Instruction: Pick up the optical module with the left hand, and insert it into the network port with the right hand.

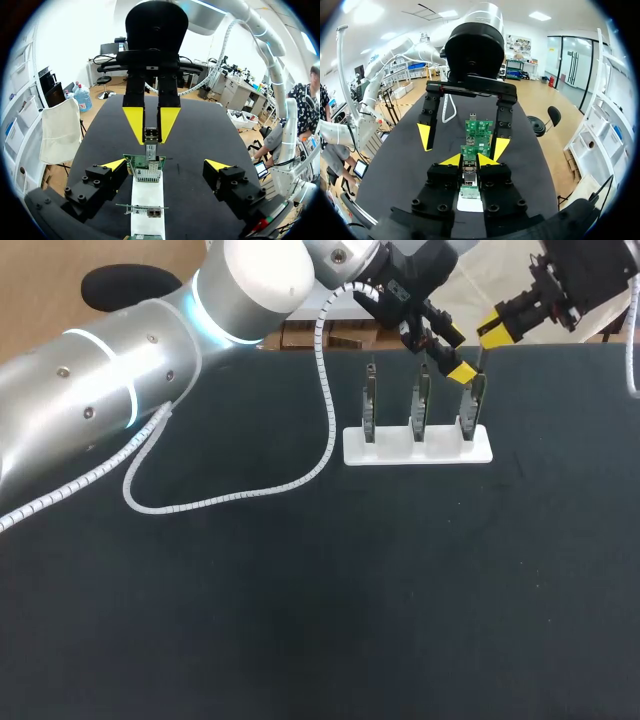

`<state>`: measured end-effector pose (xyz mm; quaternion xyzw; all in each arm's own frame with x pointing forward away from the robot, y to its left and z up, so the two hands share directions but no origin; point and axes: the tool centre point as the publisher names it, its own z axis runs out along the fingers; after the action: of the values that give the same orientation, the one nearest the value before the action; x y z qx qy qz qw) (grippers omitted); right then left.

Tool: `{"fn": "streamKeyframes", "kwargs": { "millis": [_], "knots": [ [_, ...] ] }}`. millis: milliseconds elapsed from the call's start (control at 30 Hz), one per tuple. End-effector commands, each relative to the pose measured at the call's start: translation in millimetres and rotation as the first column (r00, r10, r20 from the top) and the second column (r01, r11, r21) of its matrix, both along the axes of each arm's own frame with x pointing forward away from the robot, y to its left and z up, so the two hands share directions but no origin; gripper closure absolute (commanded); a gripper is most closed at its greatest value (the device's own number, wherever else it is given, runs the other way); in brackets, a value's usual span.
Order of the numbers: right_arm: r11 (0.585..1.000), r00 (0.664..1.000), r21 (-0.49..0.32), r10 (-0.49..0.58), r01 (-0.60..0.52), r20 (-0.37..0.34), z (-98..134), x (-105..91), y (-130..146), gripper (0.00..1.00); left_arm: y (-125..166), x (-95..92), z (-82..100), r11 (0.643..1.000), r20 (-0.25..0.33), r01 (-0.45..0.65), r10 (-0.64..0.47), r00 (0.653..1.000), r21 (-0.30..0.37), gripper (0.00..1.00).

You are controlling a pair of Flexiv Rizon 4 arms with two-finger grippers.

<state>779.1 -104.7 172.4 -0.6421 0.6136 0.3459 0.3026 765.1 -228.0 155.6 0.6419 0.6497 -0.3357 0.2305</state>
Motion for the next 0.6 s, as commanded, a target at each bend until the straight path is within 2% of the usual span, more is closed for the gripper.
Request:
{"fn": "streamKeyframes", "kwargs": {
  "millis": [33, 600],
  "knots": [
    [1.000, 1.000, 0.001, -0.001, 0.001, 0.001, -1.9, -1.5, 0.0, 1.00, -1.0, 3.1, 0.2, 1.000, -0.003, 0.005, -0.005, 1.000, 0.003, 0.00],
    [1.000, 1.000, 0.011, -0.008, 0.008, 0.001, 1.8, -6.4, 0.3, 1.00, -1.0, 3.1, 0.2, 1.000, -0.003, 0.005, -0.005, 1.000, 0.003, 0.00]
  ]
}}
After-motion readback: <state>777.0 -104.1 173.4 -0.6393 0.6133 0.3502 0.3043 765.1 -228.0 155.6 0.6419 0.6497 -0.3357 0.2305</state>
